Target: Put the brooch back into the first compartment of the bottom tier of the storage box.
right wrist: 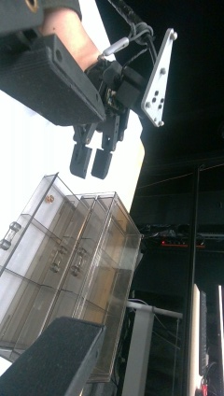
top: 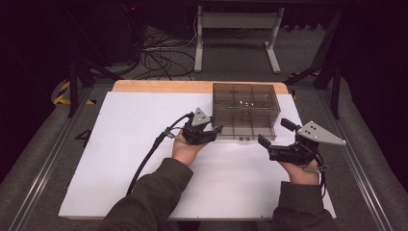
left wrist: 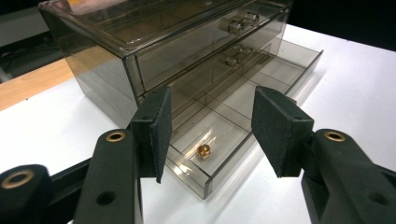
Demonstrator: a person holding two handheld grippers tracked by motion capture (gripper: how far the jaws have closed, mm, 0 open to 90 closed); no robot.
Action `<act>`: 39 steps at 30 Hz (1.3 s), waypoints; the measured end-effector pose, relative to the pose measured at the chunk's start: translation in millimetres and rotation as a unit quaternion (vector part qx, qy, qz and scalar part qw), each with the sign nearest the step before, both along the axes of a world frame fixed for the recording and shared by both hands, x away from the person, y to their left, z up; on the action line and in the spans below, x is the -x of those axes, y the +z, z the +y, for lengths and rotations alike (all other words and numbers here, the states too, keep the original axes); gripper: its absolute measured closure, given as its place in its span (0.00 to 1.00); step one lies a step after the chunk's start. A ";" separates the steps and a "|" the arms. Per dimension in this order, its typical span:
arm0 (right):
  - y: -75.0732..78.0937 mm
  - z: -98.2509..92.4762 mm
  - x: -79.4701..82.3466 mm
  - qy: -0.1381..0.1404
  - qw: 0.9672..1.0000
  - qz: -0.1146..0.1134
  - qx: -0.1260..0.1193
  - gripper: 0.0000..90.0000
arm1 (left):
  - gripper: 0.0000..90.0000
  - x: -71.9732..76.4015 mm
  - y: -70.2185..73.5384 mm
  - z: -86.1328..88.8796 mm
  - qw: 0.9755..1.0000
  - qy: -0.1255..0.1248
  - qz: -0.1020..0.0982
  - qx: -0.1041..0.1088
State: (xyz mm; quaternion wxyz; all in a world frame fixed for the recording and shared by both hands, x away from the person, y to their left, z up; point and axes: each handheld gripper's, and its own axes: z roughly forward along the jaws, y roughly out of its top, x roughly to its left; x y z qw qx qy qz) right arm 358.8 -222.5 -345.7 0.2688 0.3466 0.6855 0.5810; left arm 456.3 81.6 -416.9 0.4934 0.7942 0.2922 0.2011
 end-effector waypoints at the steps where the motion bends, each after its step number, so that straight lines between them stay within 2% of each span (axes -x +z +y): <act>1: 0.0 0.0 0.0 0.000 1.000 -0.001 0.000 0.02 | 0.53 0.5 1.0 0.8 1.000 -0.001 -0.003 -0.003; 15: -0.9 2.9 -0.7 0.001 1.000 0.000 0.008 0.02 | 0.36 15.0 13.1 16.8 1.000 0.001 -0.017 0.022; 29: -2.4 7.2 -1.8 0.000 1.000 0.001 0.015 0.02 | 0.28 29.3 26.3 38.5 0.999 0.003 -0.035 0.036; 39: -3.0 9.3 -2.2 -0.002 1.000 0.000 0.018 0.02 | 0.24 40.0 32.8 56.1 0.998 0.006 -0.040 0.045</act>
